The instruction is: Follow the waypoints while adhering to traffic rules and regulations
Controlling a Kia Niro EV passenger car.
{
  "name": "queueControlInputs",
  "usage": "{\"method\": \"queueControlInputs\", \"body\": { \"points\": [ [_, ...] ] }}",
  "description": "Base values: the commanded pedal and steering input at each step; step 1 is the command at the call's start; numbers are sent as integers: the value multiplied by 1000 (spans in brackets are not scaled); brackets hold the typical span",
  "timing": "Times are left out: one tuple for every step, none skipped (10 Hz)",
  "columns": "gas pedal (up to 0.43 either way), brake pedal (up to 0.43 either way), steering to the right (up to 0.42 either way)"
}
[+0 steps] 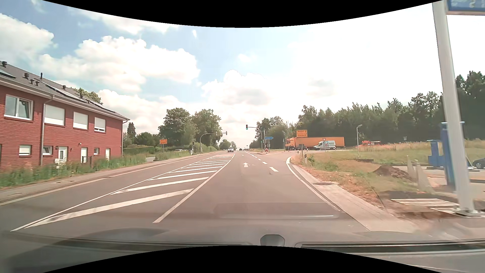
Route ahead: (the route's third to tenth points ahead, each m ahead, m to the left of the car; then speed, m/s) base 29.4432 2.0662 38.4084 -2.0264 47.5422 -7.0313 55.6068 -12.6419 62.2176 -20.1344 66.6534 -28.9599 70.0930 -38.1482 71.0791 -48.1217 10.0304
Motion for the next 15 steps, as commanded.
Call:
{"method": "queueControlInputs", "body": {
  "points": [
    [150,0,8],
    [138,0,8],
    [138,0,8],
    [118,0,8],
    [118,0,8],
    [118,0,9],
    [118,0,11],
    [118,0,14],
    [118,0,18],
    [118,0,20],
    [130,0,21],
    [138,0,23],
    [138,0,24],
    [138,0,26],
    [138,0,27]
  ]
}}
